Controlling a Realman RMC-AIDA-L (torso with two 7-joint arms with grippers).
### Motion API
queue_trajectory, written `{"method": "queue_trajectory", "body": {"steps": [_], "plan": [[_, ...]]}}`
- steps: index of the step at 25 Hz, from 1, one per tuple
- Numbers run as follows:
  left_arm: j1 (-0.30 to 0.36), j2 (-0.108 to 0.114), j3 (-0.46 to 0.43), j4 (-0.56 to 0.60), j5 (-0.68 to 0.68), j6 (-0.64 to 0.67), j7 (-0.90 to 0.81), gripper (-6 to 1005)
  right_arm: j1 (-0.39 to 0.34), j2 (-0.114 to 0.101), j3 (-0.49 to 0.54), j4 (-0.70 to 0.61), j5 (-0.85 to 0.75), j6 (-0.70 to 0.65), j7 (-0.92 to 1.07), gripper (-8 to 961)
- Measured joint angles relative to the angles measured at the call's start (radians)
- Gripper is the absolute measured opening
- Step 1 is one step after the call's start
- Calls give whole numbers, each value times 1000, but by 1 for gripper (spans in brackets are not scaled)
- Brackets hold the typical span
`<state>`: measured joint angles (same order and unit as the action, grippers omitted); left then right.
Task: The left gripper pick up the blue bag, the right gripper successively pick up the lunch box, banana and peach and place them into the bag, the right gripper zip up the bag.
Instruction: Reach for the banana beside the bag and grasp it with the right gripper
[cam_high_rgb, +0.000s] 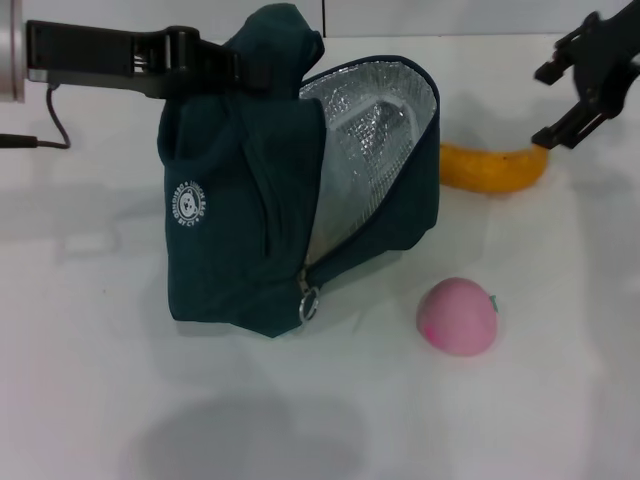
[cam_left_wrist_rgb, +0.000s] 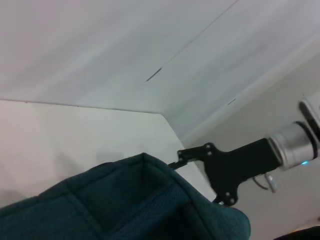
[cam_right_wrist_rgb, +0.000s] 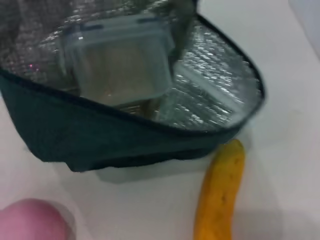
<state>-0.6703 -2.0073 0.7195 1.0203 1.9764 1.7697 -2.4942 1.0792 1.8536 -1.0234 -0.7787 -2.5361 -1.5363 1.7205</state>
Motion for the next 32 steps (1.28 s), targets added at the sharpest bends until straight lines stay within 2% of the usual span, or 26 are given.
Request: {"method": "queue_trajectory", "body": {"steps": [3,9,17,32], "plan": [[0,-3,1,0,2,0,1,40,-3,28,0,3,-4,21,-40,843],[0,-11,5,-1,4,0,1,40,-13,55,-37,60,-9,114,-66,843],[5,-17,29,-2,6,0,3,40,-41,102,-76,99,-34,239,-81,844],[-1,-19,29,-2,16,0,8,40,-33,118,-94,194,-37,366,-109,844]]}}
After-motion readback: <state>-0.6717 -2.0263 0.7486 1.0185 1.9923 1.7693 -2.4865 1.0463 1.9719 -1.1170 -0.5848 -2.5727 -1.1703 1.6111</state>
